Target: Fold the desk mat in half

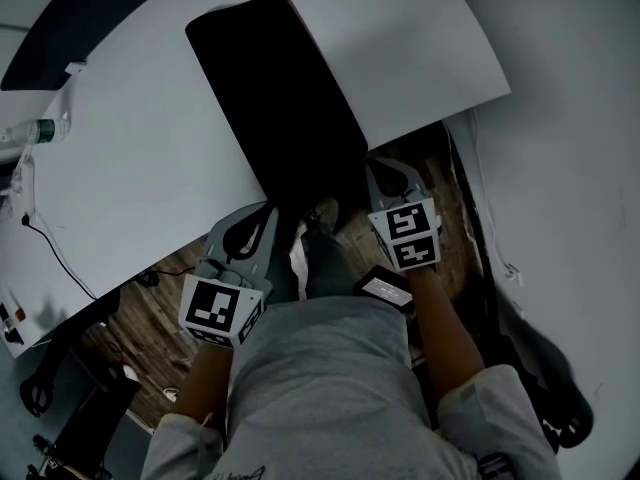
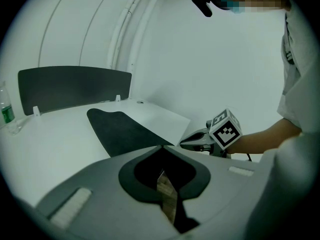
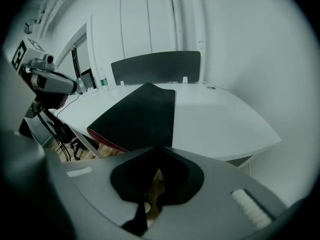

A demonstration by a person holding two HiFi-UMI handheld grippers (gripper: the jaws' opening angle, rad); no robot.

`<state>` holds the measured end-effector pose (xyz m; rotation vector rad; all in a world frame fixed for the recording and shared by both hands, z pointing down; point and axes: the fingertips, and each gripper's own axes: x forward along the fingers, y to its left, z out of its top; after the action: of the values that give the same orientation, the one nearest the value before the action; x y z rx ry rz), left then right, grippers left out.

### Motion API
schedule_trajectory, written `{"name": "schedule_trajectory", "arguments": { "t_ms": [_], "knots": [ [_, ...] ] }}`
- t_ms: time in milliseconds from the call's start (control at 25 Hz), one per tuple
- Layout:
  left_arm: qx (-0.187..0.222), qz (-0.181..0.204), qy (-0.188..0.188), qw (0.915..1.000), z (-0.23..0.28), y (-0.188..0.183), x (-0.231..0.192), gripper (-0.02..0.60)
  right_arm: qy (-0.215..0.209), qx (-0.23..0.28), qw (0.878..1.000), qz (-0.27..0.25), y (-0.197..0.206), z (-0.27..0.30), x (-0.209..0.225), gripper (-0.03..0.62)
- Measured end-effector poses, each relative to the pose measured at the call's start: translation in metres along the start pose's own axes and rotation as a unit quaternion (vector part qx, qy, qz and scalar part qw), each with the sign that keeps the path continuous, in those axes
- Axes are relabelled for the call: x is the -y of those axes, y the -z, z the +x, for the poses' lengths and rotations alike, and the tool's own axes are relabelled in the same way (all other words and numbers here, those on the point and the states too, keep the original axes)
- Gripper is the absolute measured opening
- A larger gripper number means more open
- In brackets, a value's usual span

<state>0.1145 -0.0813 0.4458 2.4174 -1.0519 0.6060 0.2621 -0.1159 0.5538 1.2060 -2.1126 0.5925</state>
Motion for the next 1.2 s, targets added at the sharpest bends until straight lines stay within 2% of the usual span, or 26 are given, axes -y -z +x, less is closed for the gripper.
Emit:
{"name": "schedule_trajectory", "arguments": {
  "t_ms": [280,840,1200],
  "knots": [
    [0.018,0.015,0.002,0.9997,-0.02,-0.015,-0.009,0.02,0.005,0.048,0.999,0.001,-0.043,-0.031,-0.019,0.006],
    [0.053,0.046,0.006,0.9975,-0.076,-0.056,-0.046,0.019,-0.016,0.127,0.992,0.006,-0.133,-0.094,-0.08,0.006],
    [0.074,0.06,0.012,0.9954,-0.095,-0.072,-0.053,0.02,-0.021,0.141,0.99,0.004,-0.153,-0.107,-0.101,0.005]
  ]
}}
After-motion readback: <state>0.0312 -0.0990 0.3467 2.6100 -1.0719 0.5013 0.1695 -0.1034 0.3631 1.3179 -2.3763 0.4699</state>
